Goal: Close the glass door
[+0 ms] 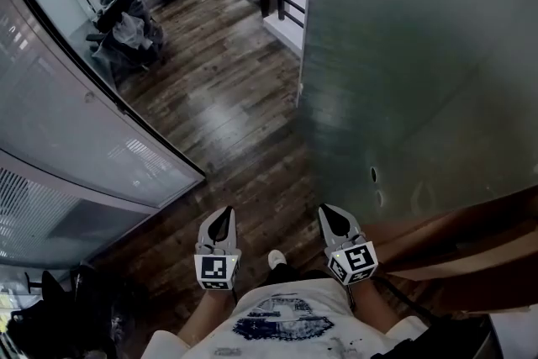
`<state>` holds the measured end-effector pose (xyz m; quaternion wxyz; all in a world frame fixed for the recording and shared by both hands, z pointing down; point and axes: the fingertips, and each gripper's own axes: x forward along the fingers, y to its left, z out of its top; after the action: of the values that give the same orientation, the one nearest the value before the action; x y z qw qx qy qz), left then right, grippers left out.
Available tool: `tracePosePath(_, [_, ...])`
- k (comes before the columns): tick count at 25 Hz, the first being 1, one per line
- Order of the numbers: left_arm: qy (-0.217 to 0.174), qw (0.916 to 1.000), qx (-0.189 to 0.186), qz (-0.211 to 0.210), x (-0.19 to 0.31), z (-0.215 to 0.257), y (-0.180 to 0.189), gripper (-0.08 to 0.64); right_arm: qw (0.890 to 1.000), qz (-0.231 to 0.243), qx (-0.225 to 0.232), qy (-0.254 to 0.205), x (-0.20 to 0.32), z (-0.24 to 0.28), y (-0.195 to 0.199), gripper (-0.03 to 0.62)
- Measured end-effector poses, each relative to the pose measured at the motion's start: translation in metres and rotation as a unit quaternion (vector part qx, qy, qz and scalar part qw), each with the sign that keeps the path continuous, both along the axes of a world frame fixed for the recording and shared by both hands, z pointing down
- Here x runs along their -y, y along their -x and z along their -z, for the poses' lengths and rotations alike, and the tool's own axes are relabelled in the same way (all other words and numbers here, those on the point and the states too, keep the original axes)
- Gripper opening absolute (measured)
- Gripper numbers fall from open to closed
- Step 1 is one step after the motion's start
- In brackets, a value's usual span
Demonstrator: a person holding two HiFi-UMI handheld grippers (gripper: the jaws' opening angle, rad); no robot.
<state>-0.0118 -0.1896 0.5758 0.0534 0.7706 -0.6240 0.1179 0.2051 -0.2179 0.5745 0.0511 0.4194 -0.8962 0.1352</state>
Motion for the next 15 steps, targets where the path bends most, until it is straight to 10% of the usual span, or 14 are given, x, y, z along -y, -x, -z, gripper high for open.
tracePosePath(8, [0.001,0.9998,-0.010,-0.017,0.017,-0.003,-0.020,0.000,0.989,0.126,0.084,0.000,-0.055,0.042,-0.028,0.008])
tracePosePath(15, [0.002,0.9995,-0.015,-0.026,0.037,0.007,-0.050,0.000,0.989,0.144,0.046,0.002,-0.066,0.056,-0.102,0.008])
